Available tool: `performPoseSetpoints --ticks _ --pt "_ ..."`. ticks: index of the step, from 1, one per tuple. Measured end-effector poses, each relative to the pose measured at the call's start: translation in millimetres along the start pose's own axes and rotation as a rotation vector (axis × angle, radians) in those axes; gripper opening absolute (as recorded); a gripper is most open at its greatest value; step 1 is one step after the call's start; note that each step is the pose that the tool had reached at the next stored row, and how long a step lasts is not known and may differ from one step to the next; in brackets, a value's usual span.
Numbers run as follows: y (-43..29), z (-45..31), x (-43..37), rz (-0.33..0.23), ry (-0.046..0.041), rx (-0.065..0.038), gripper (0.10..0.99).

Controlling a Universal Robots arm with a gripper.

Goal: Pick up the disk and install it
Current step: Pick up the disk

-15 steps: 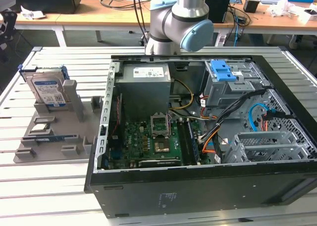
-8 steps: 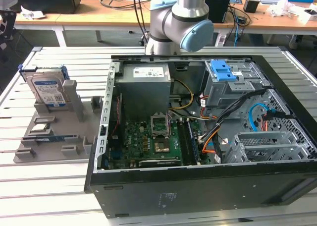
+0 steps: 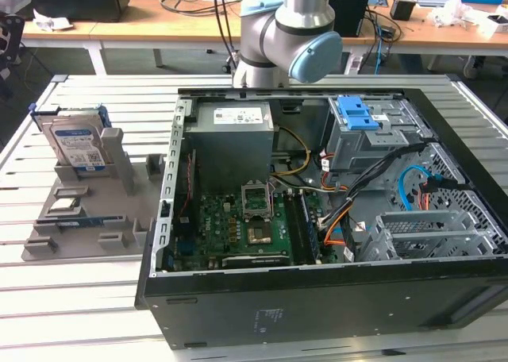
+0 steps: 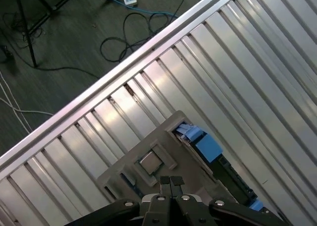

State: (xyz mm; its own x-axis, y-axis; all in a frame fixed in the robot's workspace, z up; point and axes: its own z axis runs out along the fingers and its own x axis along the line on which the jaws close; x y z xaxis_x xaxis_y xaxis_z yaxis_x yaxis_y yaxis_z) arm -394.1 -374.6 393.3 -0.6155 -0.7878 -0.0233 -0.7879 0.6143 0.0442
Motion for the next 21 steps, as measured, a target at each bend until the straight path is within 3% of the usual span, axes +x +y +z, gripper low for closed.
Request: performPoseSetpoints --ticks 21 --pt "0.0 0.0 0.0 -0.259 0.0114 -0.006 0.106"
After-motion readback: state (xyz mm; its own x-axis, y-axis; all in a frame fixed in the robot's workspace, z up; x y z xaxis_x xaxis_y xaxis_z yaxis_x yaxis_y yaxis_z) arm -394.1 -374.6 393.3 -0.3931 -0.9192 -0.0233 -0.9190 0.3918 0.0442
